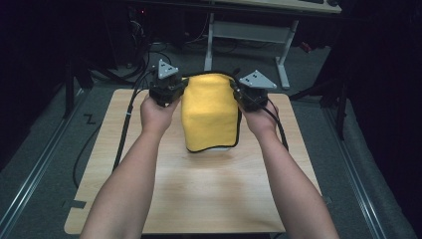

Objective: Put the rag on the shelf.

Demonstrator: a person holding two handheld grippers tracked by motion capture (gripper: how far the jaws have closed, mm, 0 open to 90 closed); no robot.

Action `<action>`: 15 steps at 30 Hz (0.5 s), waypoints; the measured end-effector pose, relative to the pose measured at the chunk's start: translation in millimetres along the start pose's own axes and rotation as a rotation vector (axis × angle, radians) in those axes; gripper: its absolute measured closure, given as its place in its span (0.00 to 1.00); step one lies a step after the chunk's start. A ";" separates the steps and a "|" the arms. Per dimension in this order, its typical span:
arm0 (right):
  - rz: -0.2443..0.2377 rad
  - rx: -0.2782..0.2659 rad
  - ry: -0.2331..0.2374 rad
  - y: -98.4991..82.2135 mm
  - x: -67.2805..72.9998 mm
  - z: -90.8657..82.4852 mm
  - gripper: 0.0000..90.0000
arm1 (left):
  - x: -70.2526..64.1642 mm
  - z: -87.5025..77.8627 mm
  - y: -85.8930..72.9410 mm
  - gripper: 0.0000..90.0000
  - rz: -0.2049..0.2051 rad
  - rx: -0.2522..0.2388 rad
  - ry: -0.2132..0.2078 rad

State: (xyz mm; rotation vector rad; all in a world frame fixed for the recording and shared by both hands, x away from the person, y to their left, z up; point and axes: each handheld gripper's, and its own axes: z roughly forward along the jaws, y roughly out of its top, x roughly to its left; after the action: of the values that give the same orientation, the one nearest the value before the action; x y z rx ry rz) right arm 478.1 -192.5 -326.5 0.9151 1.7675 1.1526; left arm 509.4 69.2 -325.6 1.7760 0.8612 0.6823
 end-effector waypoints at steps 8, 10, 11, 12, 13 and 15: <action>0.018 0.067 0.019 -17.0 -9.0 12.0 0.90 | 1.8 18.5 -14.0 0.89 0.017 0.044 -0.011; 0.027 0.085 0.027 -23.2 -11.8 16.1 0.90 | 2.3 24.5 -21.3 0.89 0.017 0.063 -0.010; 0.031 0.088 0.028 -25.4 -12.4 17.1 0.90 | 3.7 28.3 -25.8 0.89 0.012 0.080 -0.010; 0.037 0.096 0.032 -29.1 -13.7 18.7 0.90 | 4.9 31.2 -29.7 0.89 0.007 0.094 -0.010; 0.038 0.103 0.033 -32.3 -14.7 20.1 0.90 | 6.1 34.0 -34.1 0.89 0.002 0.105 -0.006; 0.041 0.126 0.016 -39.1 -18.1 22.3 0.90 | 13.0 38.1 -44.3 0.94 -0.032 0.143 0.040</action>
State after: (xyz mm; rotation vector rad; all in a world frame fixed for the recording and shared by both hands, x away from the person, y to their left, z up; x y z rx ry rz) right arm 500.2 -213.3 -364.4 1.0233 1.8591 1.0869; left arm 535.9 69.9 -379.3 1.8769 0.9848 0.6510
